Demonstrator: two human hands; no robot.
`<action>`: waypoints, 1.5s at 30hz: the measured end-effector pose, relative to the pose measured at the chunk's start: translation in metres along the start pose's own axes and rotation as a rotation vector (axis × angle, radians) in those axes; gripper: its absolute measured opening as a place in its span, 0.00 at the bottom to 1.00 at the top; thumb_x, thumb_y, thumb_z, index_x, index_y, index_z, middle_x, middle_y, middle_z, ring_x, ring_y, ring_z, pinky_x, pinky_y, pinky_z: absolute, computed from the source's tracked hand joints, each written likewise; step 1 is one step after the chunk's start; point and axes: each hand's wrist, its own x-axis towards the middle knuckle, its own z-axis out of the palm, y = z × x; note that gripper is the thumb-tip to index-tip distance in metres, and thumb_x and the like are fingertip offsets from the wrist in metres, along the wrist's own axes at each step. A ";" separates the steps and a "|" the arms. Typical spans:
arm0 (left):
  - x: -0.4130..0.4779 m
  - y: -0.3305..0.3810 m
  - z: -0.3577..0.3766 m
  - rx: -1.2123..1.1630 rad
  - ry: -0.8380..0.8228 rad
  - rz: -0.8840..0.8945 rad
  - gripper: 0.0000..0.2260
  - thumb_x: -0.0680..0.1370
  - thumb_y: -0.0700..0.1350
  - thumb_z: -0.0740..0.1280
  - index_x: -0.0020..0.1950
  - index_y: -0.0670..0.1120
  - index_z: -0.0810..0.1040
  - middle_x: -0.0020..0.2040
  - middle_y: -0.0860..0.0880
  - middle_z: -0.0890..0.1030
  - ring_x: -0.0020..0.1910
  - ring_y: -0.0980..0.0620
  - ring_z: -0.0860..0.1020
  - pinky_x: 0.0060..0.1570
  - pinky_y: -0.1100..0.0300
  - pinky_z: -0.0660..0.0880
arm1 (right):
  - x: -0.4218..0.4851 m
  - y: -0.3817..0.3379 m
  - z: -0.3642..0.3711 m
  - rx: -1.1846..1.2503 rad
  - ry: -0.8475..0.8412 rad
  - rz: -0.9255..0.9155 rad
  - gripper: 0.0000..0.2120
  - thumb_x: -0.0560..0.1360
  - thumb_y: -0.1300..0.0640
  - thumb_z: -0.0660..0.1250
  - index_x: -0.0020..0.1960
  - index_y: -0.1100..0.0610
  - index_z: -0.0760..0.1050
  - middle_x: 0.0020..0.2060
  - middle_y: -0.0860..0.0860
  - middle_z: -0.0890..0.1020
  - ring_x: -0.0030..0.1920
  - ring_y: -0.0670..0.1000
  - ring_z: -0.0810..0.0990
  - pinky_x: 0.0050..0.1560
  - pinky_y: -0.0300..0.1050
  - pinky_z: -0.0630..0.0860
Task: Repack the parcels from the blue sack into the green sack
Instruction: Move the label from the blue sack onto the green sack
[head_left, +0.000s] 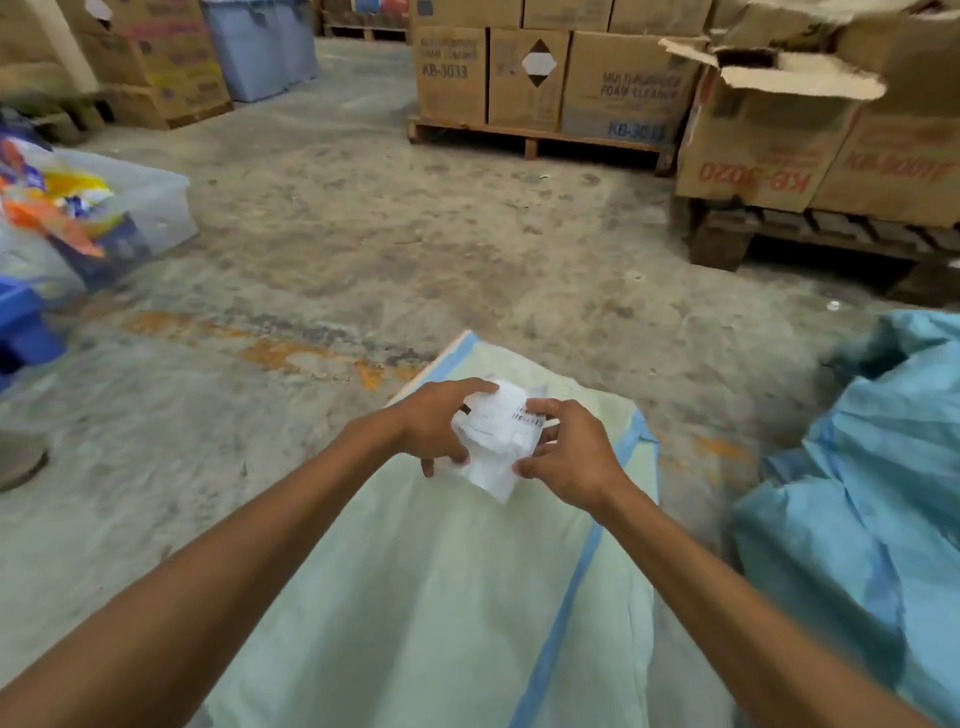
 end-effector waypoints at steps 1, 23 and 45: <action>0.013 -0.008 0.002 0.029 0.005 -0.004 0.42 0.71 0.31 0.72 0.78 0.56 0.60 0.62 0.45 0.72 0.40 0.47 0.79 0.26 0.52 0.79 | 0.009 0.008 0.004 -0.014 0.011 0.006 0.37 0.64 0.69 0.79 0.70 0.59 0.70 0.60 0.57 0.76 0.51 0.54 0.82 0.48 0.42 0.81; 0.091 -0.083 0.049 0.472 0.006 -0.087 0.36 0.74 0.47 0.72 0.78 0.56 0.59 0.65 0.43 0.69 0.62 0.43 0.73 0.50 0.60 0.70 | 0.066 0.086 0.058 -0.378 -0.077 0.077 0.33 0.73 0.49 0.72 0.74 0.58 0.66 0.67 0.55 0.65 0.69 0.55 0.63 0.68 0.43 0.64; 0.135 -0.091 0.044 1.117 -0.250 0.079 0.72 0.56 0.71 0.77 0.78 0.47 0.29 0.79 0.49 0.30 0.79 0.51 0.35 0.77 0.46 0.40 | 0.082 0.102 0.085 -0.811 -0.440 0.045 0.69 0.63 0.20 0.60 0.75 0.61 0.22 0.74 0.56 0.23 0.74 0.54 0.22 0.76 0.59 0.30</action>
